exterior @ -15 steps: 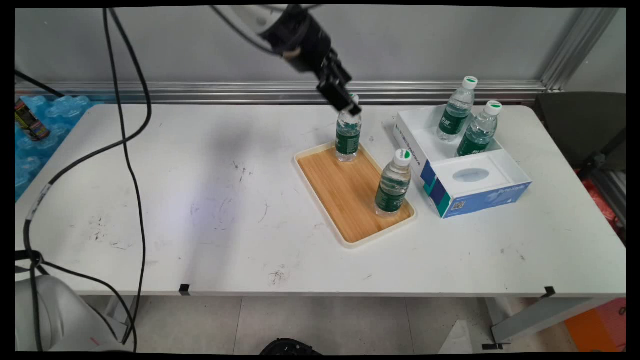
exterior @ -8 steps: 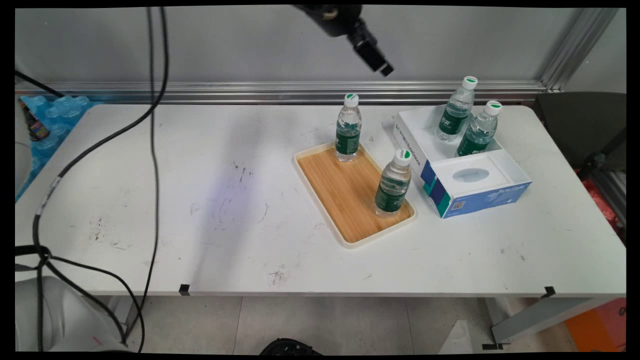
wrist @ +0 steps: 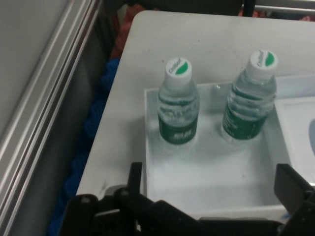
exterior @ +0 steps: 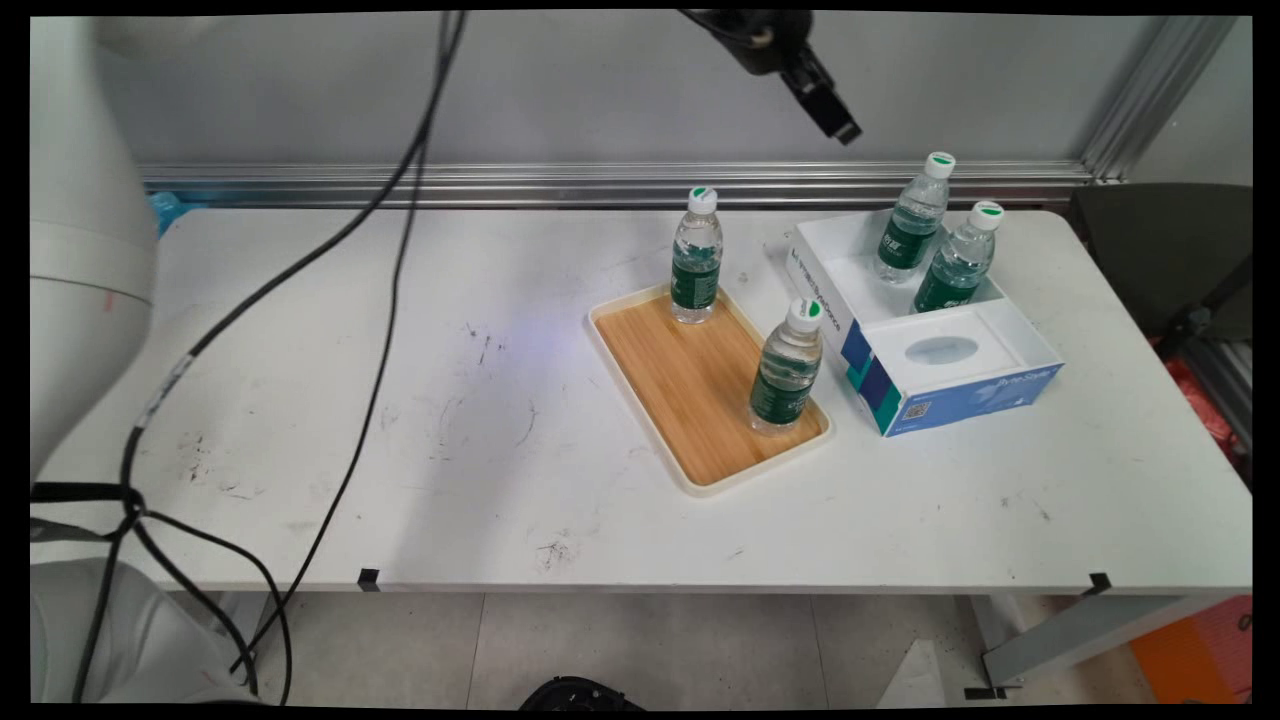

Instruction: Pick up the green bottle from the white box

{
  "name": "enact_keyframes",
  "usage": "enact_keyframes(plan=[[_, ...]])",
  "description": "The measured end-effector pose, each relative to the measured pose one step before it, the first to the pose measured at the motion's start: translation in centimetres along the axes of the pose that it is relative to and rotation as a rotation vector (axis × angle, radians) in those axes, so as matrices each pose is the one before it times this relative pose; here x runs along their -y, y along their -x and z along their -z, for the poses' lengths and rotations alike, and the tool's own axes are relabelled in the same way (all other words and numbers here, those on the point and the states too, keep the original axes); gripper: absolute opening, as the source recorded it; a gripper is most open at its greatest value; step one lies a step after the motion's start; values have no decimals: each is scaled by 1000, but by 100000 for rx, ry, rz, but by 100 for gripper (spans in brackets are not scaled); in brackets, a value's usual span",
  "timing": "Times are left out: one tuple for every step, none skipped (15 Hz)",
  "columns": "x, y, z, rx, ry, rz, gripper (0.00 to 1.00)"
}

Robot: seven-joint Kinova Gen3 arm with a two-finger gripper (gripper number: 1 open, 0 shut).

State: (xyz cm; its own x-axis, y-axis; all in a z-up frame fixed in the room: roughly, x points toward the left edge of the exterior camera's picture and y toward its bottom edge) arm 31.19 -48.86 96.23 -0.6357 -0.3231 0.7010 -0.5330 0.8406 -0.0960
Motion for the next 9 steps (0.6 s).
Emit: enact_keyframes(plan=[[450, -317, -1467, -86, 657, -795, 100], [381, -252, -1239, -64, 567, -725, 100], [251, -152, -806, -33, 380, -495, 100], [385, -130, -1248, 95, 660, -713, 100], [235, -67, -836, 98, 502, -525, 100], [334, -87, -1216, 128, 672, -795, 100], [437, -20, -1418, 157, 669, -692, 100], [406, 5, -1394, 207, 564, -455, 100], [320, 37, -1120, 219, 439, -287, 100]])
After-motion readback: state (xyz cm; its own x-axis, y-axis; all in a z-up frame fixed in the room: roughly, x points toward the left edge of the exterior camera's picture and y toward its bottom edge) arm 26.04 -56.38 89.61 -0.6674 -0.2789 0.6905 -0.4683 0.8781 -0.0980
